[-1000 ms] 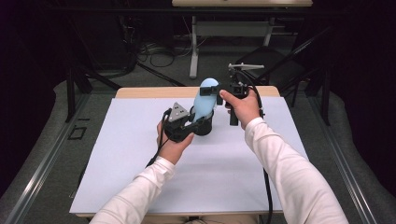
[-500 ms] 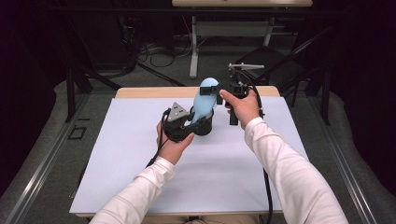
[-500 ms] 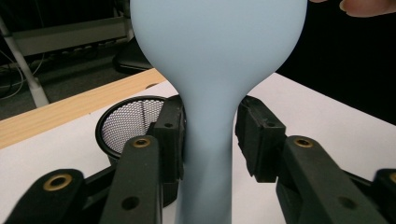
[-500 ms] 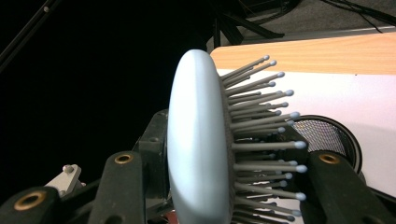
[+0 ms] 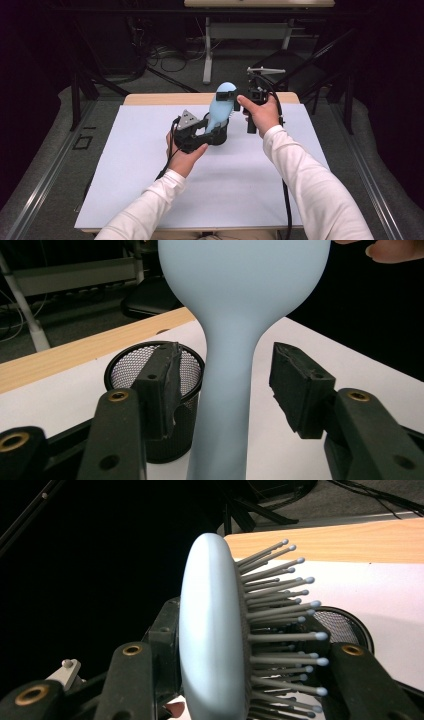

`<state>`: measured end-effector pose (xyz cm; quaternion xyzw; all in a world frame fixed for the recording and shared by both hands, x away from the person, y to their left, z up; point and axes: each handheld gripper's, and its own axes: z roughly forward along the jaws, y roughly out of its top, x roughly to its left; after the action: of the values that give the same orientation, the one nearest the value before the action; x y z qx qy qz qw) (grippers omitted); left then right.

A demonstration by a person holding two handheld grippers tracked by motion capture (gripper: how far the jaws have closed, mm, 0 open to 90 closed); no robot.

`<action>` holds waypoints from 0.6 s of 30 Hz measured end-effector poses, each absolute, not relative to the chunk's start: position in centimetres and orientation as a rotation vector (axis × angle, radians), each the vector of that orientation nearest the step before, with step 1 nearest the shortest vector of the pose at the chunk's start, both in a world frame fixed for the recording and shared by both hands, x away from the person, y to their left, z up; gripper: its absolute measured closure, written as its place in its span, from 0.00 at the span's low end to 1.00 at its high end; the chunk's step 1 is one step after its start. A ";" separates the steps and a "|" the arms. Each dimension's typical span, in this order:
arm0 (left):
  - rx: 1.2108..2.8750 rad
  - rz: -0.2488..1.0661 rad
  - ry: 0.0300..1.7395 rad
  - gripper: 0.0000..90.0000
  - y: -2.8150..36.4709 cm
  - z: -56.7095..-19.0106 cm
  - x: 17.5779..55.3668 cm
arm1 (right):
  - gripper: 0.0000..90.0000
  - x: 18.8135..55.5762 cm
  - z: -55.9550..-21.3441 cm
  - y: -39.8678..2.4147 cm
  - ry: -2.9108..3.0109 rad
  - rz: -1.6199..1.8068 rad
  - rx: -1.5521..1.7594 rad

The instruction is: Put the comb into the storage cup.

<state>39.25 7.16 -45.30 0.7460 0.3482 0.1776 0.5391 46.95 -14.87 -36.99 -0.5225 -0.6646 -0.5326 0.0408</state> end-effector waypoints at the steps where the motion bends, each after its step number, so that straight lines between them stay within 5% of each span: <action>1: 1.773 0.420 0.831 0.49 7.2 -45.3 39.2 | 0.55 47.0 -37.0 -14.9 -2.037 -1.632 -1.602; 18: 1.809 0.477 0.831 0.42 7.8 -44.8 38.6 | 0.55 47.0 -36.9 -15.6 -2.029 -1.658 -1.639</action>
<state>38.58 7.77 -44.77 0.7545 0.3465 0.1991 0.5205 47.02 -15.60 -36.92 -0.5301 -0.6562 -0.5364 0.0255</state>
